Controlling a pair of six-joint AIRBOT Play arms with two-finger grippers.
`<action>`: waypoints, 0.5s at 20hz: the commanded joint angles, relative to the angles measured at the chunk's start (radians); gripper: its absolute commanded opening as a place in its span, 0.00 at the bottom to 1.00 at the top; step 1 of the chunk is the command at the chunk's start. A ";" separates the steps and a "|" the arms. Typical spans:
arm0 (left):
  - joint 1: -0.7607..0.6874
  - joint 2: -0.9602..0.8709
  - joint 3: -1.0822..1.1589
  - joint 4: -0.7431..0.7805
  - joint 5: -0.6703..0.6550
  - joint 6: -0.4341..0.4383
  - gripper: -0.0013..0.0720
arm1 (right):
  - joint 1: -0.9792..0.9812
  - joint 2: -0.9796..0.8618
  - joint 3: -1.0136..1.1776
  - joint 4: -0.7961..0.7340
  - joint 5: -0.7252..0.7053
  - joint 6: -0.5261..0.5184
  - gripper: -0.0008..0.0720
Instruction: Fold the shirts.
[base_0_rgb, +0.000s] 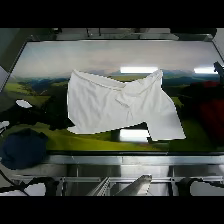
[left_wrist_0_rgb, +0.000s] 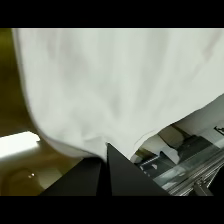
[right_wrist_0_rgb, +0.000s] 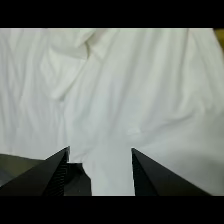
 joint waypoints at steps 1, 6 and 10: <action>0.026 -0.002 0.083 -0.006 -0.065 0.009 0.05 | 0.000 -0.043 0.000 -0.120 -0.073 0.037 0.61; 0.126 -0.002 0.119 -0.005 -0.088 -0.002 0.05 | 0.003 -0.192 0.001 -0.101 -0.076 0.016 0.60; 0.196 -0.002 0.119 -0.008 -0.090 0.000 0.05 | 0.005 -0.233 0.018 -0.089 -0.138 0.001 0.60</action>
